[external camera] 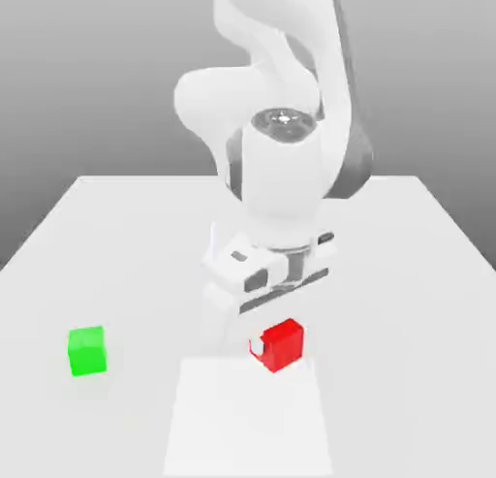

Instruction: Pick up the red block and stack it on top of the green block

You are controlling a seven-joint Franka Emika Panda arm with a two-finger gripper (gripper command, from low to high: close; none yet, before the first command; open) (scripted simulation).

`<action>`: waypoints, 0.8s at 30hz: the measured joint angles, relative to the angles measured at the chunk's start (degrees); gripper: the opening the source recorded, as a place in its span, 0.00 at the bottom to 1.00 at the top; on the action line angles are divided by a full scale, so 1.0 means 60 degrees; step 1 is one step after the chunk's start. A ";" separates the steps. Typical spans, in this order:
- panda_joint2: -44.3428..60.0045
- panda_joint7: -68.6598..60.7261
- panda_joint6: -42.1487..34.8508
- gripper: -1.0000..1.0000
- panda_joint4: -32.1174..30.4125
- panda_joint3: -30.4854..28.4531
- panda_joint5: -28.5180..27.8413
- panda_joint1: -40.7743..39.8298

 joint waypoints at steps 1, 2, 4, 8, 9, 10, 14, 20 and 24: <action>-0.0070 0.0160 -0.0068 0.00 0.0014 -0.0118 -0.0073 -0.0270; -0.0136 0.0295 -0.0135 0.00 0.0028 -0.0191 -0.0118 -0.0572; -0.0262 0.0592 -0.0268 0.00 0.0056 -0.0463 -0.0232 -0.1035; -0.0483 0.1155 -0.0515 0.00 0.0107 -0.1077 -0.0408 -0.1868; -0.0531 0.1289 -0.0575 0.00 0.0120 -0.1246 -0.0443 -0.2073; -0.0576 0.1420 -0.0634 0.00 0.0131 -0.1419 -0.0475 -0.2281; -0.0719 0.1916 -0.0859 0.00 0.0176 -0.2130 -0.0565 -0.3128; -0.0146 0.1709 -0.0422 0.00 0.0273 -0.2573 0.0042 -0.3350; 0.0609 0.1122 0.0243 0.00 0.0313 -0.2533 0.0873 -0.3201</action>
